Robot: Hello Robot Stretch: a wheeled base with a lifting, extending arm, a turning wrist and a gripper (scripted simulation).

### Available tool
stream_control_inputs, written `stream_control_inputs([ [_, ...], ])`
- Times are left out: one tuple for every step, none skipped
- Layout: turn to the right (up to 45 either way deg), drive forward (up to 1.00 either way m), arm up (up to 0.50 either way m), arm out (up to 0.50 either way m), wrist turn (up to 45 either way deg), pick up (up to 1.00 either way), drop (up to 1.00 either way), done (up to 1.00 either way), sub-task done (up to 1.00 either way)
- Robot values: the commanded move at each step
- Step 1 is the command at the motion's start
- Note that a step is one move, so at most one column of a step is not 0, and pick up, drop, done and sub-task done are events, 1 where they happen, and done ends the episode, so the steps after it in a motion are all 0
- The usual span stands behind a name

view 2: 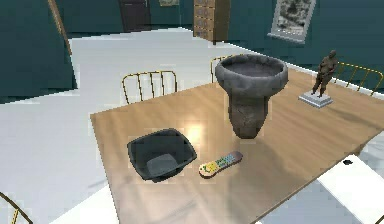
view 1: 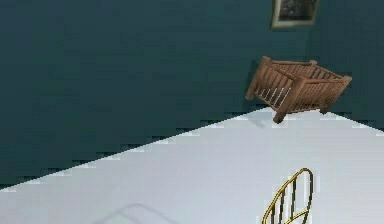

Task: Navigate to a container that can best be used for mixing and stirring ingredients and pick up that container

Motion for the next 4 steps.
stream_control_inputs([
  [0.0, 0.00, 0.50, 0.00, 0.0, 0.00, 0.00, 0.00, 0.00],
  [0.0, 0.00, 0.38, 0.00, 0.0, 0.00, 0.00, 0.00, 0.00],
  [0.0, 0.00, 0.00, 0.20, 0.0, 0.00, 0.00, 0.00, 0.00],
  [0.0, 0.00, 0.00, 0.00, 45.0, 0.00, 0.00, 0.00, 0.00],
])
